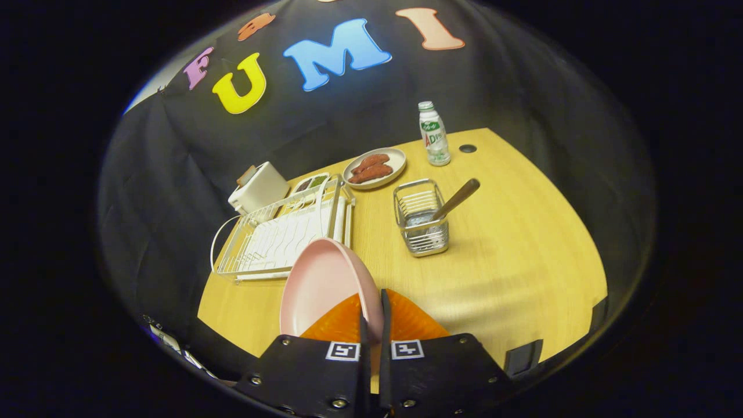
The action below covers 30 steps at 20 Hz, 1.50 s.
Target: Take the plate from the dish rack, then take the spoon from the basket and place it into the plate.
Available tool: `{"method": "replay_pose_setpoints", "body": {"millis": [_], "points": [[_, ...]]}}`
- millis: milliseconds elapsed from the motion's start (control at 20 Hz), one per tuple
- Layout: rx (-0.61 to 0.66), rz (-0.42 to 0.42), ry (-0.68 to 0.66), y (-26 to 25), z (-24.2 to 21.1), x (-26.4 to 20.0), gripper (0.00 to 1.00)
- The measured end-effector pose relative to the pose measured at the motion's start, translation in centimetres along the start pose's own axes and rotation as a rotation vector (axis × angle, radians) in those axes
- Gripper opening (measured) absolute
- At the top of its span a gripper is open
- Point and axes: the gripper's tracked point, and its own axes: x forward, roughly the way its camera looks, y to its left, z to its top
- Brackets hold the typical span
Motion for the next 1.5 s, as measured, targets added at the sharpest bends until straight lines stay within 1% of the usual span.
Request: {"method": "replay_pose_setpoints", "body": {"millis": [150, 300, 400, 600, 700, 800, 900, 950, 1000, 1250, 1350, 1500], "points": [[0.044, 0.088, 0.05, 0.7, -1.9, 2.3, 0.06], [0.048, 0.12, 0.098, 0.7, -3.4, 4.7, 0.06], [0.074, 0.123, 0.129, 0.4, -4.3, 6.0, 0.06], [0.069, 0.137, 0.157, 0.1, -5.1, 6.5, 0.06], [0.033, 0.108, 0.161, -0.9, -5.1, 6.6, 0.05], [0.037, 0.121, 0.15, -1.1, -4.5, 5.7, 0.13], [0.039, 0.1, 0.113, -1.9, -3.7, 5.5, 0.3], [0.023, 0.074, 0.081, -2.5, -3.0, 5.2, 0.51], [0.006, 0.046, 0.046, -3.1, -2.0, 4.6, 0.57], [-0.123, -0.031, -0.181, -4.4, 3.4, 0.5, 0.58], [-0.152, -0.056, -0.25, -5.0, 5.0, -0.9, 0.58], [-0.177, -0.072, -0.352, -5.7, 7.3, -2.8, 0.58]]}}
